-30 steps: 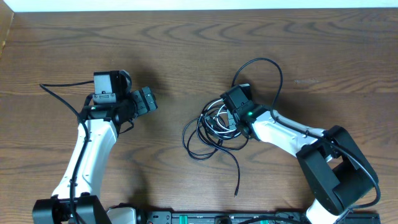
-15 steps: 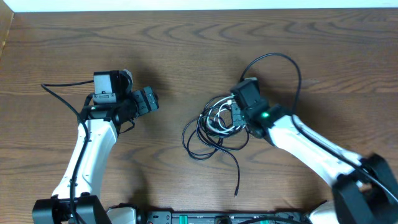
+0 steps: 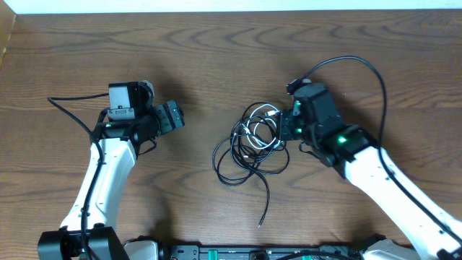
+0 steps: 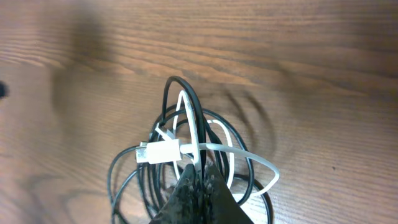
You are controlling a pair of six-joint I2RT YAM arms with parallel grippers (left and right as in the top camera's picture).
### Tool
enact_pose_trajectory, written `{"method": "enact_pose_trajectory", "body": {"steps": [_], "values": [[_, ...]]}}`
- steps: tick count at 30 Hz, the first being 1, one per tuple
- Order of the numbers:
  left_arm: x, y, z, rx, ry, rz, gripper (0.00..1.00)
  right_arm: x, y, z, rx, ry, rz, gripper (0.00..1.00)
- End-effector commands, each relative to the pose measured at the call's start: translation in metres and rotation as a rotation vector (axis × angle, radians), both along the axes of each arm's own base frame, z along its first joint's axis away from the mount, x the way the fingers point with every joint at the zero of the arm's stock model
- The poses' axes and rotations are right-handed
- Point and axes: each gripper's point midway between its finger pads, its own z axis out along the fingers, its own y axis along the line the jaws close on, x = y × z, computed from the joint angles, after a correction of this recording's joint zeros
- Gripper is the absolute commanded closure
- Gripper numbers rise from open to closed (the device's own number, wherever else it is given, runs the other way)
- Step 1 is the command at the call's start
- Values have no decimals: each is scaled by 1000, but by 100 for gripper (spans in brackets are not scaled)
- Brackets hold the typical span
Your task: Untangle cables
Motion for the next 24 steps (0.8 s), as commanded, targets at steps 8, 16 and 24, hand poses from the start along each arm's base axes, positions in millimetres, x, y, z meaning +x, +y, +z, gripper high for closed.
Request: {"method": "enact_pose_trajectory", "body": {"steps": [8, 16, 24], "values": [[-2, -3, -5, -6, 10, -22, 2, -8, -24, 13, 43, 28, -33, 99], [-2, -3, -5, -6, 10, -22, 2, -24, 17, 50, 342, 32, 258, 99], [-2, -3, -5, -6, 10, -22, 2, -7, -40, 14, 127, 78, 15, 99]]}}
